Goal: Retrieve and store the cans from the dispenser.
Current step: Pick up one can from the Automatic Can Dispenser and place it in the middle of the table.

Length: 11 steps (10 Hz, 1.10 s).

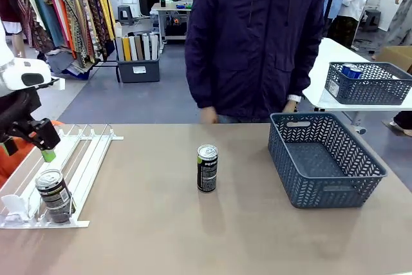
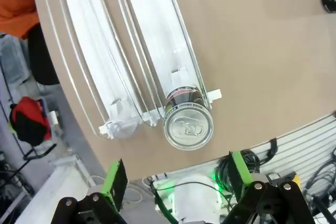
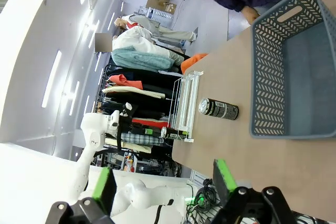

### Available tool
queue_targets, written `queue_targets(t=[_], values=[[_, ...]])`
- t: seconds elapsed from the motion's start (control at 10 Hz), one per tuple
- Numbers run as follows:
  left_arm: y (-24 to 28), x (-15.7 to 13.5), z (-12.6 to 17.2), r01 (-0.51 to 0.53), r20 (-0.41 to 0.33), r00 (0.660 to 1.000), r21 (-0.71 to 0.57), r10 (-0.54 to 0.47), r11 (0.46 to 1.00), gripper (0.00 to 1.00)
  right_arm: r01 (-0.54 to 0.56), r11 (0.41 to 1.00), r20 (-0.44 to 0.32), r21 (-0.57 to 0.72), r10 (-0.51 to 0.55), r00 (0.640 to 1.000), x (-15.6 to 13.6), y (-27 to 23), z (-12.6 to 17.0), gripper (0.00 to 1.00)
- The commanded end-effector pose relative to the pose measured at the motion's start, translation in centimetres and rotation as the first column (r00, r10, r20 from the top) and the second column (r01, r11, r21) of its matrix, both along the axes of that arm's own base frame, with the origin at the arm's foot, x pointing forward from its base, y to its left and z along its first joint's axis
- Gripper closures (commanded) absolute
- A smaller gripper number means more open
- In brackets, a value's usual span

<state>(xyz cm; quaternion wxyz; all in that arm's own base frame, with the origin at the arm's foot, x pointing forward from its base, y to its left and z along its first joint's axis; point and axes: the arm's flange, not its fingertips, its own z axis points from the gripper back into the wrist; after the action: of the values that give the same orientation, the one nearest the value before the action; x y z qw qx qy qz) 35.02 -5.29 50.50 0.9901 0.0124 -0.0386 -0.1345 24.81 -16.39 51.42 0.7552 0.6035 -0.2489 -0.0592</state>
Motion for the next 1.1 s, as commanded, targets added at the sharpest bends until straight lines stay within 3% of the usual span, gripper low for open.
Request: queue_targets(t=[0.0,0.4,0.6,1.0], values=[[-0.3,0.2,-1.2,-0.006,-0.010,1.000,0.031,0.007,1.000,0.00,0.005,1.000,0.029,0.020,-0.006,1.000,0.3,0.1,0.4,0.00],[-0.9,-0.1,-6.4,-0.065,-0.058,0.996,0.029,0.066,0.997,0.00,0.005,1.000,0.029,0.020,-0.006,1.000,0.3,0.1,0.4,0.00],[-1.2,0.5,-8.0,-0.084,-0.022,0.996,0.005,0.084,0.996,0.00,0.005,1.000,0.029,0.020,-0.006,1.000,0.3,0.1,0.4,0.00],[-1.3,1.8,-10.4,-0.098,-0.018,0.995,-0.006,0.098,0.995,0.00,0.005,1.000,0.029,0.020,-0.006,1.000,0.3,0.1,0.4,0.00]])
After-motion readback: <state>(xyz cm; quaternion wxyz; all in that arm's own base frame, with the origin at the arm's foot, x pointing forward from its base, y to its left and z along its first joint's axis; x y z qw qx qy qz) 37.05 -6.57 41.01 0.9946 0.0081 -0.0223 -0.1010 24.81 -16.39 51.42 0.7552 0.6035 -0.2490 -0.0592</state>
